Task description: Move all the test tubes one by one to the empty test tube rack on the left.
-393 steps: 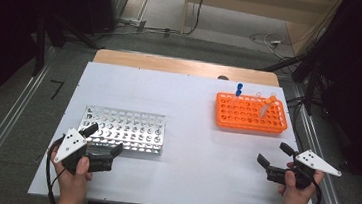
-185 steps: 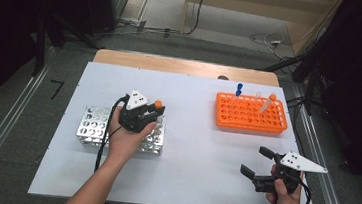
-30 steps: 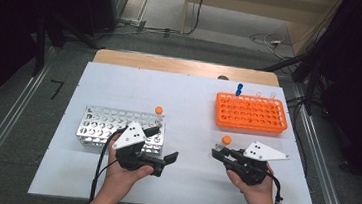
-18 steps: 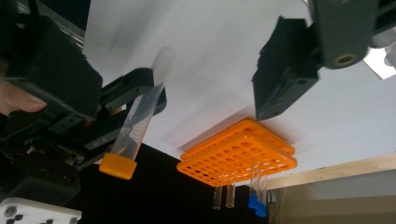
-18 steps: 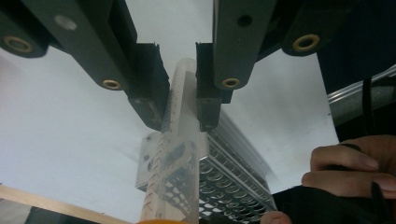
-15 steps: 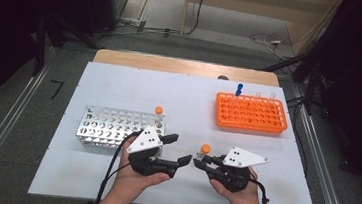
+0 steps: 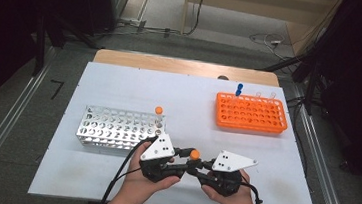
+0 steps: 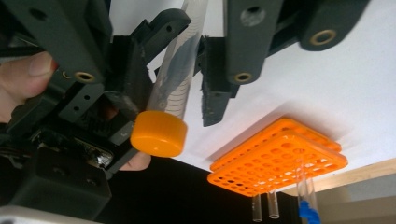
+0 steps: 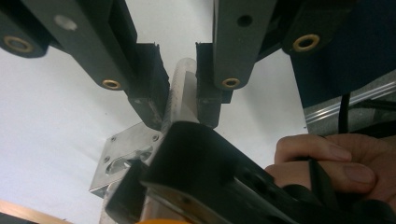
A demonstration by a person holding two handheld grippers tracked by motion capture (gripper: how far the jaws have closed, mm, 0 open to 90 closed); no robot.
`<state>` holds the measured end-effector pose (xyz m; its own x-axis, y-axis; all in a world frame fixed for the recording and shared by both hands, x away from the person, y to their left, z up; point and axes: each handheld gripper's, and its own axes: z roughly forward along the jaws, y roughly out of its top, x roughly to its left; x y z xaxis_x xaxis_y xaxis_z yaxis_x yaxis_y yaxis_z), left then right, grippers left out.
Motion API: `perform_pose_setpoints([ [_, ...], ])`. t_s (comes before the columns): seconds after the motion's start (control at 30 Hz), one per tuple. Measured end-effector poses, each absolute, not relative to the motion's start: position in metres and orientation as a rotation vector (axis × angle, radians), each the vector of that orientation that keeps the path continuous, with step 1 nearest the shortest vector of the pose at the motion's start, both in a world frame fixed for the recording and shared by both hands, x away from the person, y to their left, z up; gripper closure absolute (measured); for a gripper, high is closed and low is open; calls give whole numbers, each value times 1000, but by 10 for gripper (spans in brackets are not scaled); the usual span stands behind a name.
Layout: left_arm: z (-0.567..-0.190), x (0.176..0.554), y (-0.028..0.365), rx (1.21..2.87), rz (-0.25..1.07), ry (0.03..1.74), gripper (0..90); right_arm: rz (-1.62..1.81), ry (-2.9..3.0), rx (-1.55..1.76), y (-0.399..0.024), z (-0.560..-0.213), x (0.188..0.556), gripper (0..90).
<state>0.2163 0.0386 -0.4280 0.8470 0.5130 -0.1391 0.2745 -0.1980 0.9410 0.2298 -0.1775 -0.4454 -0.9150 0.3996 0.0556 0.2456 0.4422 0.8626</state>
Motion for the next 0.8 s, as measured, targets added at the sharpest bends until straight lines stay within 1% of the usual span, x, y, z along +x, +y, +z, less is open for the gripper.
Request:
perform_pose_setpoints([
  [0.03, -428, 216, 38, 1801, 244, 593, 676, 1474, 2532, 571, -177, -445, 230, 731],
  [0.07, -429, 216, 38, 1803, 245, 589, 719, 1469, 2535, 570, -177, -446, 230, 731],
  [0.1, -429, 216, 38, 1804, 255, 592, 719, 1469, 2535, 570, -177, -446, 230, 731],
  [0.13, -429, 216, 38, 1809, 263, 593, 737, 1470, 2540, 580, -177, -446, 231, 731],
  [0.27, -429, 218, 40, 1808, 265, 605, 748, 1475, 2539, 584, -178, -447, 231, 727],
  [0.33, -429, 218, 40, 1804, 264, 609, 748, 1484, 2546, 591, -178, -447, 232, 711],
  [0.5, -427, 219, 46, 1791, 279, 631, 749, 1499, 2509, 603, -186, -449, 234, 475],
  [0.53, -426, 220, 48, 1788, 282, 637, 749, 1517, 2484, 624, -193, -448, 236, 395],
  [0.57, -426, 221, 50, 1782, 282, 647, 749, 1517, 2484, 624, -193, -448, 236, 395],
  [0.7, -424, 222, 60, 1769, 297, 676, 749, 1513, 2420, 680, -209, -445, 241, 243],
  [0.8, -423, 224, 66, 1767, 310, 694, 749, 1513, 2400, 722, -223, -444, 246, 147],
])
